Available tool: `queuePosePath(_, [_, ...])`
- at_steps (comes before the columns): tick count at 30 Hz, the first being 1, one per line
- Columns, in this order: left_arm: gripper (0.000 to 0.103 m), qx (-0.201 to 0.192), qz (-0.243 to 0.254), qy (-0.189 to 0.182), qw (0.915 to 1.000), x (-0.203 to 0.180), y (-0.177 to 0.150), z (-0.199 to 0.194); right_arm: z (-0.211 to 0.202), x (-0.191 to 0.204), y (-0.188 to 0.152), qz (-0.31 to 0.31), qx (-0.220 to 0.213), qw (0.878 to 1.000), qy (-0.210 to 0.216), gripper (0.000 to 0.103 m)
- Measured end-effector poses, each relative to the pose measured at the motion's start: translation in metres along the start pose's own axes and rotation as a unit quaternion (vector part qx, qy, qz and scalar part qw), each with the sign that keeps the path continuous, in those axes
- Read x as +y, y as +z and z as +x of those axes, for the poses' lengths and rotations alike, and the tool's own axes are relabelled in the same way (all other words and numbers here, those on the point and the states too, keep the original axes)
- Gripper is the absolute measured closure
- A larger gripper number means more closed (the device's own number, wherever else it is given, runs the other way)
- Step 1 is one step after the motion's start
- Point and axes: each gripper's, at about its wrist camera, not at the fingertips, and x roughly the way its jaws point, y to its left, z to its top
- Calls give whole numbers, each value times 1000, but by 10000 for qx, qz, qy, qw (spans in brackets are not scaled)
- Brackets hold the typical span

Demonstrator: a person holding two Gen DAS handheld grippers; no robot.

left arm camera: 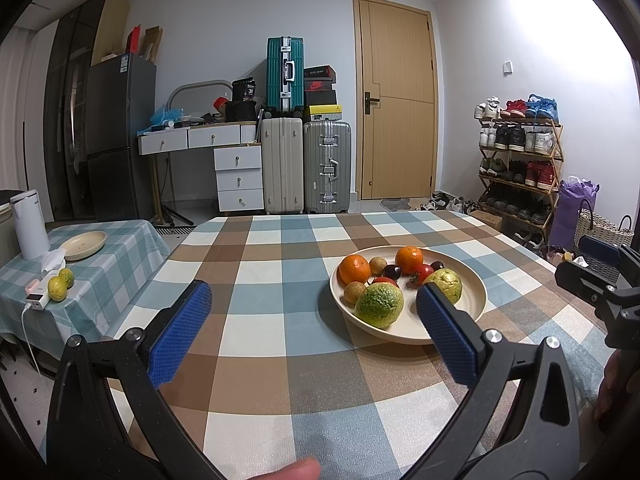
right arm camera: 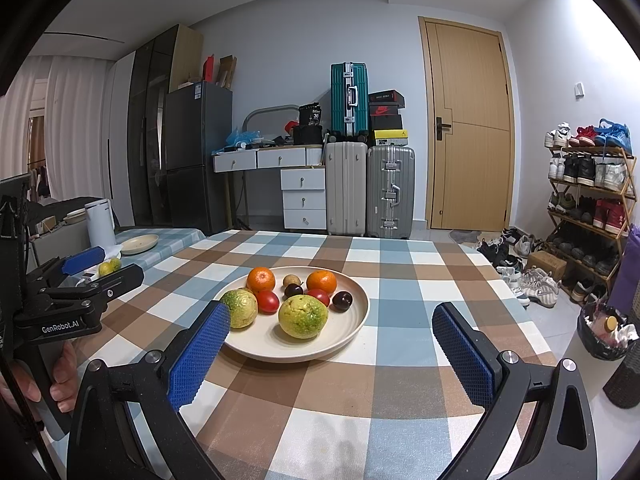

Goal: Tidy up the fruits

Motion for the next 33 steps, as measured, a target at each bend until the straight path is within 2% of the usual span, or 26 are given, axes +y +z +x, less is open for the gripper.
queuePosePath(33, [1,-3,-5,-1,10000,0,0,1,0,0,0,6,-2,10000,2,0])
